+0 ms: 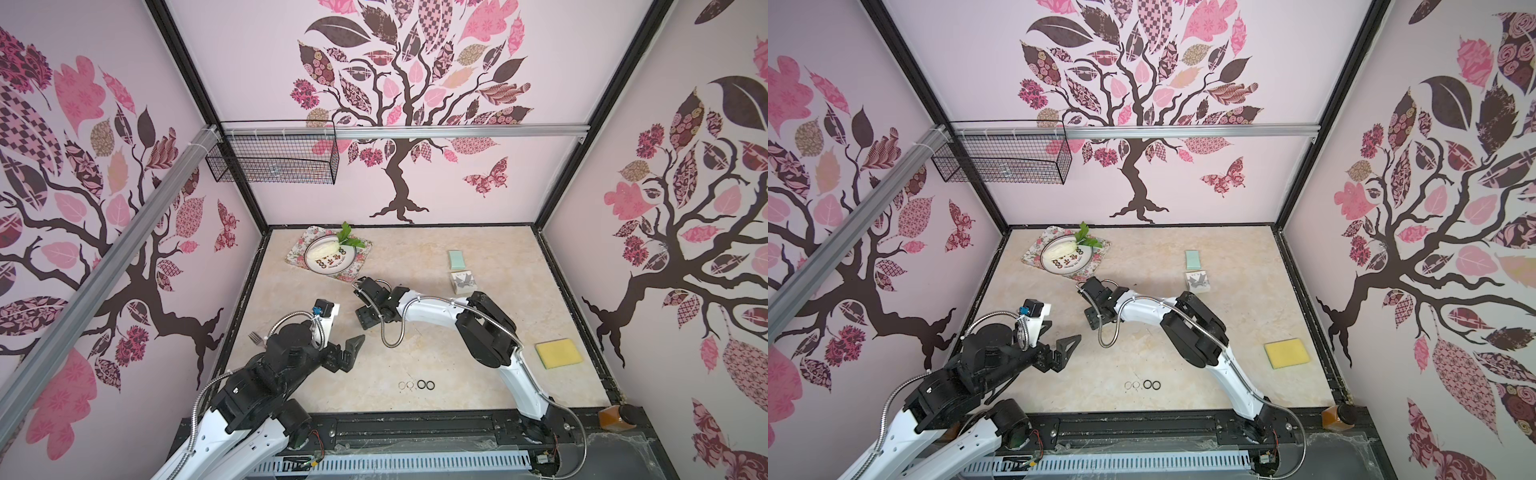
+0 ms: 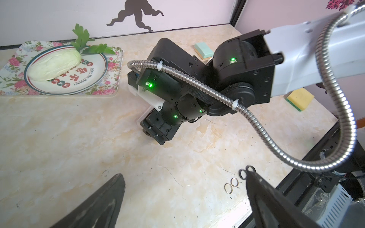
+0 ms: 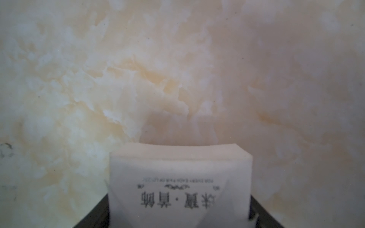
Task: Take the rings out of the lift-off lid box
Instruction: Pick up the jewelry box from the center of the board.
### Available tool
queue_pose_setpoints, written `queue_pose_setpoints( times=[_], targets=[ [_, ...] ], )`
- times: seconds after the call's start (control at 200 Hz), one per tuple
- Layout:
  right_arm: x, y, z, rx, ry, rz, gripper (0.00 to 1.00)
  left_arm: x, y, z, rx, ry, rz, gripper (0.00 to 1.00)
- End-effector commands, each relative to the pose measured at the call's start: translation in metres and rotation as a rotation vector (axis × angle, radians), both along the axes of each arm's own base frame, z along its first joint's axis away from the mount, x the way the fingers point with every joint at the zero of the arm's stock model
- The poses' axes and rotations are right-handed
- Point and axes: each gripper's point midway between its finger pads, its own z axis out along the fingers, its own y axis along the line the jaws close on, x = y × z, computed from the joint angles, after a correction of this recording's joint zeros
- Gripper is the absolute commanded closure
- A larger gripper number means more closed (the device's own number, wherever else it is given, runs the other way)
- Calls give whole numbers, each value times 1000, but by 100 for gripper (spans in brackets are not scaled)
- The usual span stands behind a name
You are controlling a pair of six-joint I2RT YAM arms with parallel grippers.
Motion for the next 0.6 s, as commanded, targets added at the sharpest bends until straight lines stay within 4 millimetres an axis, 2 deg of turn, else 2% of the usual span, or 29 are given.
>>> queue_pose_setpoints(
  times=[0.0, 0.13, 0.225, 0.315, 0.44, 0.595],
  targets=[
    [-2, -9, 25, 21, -2, -23, 32, -2, 1, 1, -3, -7, -4, 2],
    [1, -24, 50, 67, -7, -32, 32, 1, -1, 0, 5, -3, -5, 2],
    [3, -44, 78, 168, 17, -39, 31, 7, -7, -4, 23, 6, -10, 2],
    [3, -74, 112, 322, 36, -50, 32, 16, -22, -6, 14, 12, -41, 2],
    [-4, -119, 143, 478, 57, -72, 31, 32, -47, -12, 2, -39, -91, 2],
    [-21, -162, 163, 642, 79, -93, 30, 48, -68, -34, 40, -171, -162, 2]
  ],
)
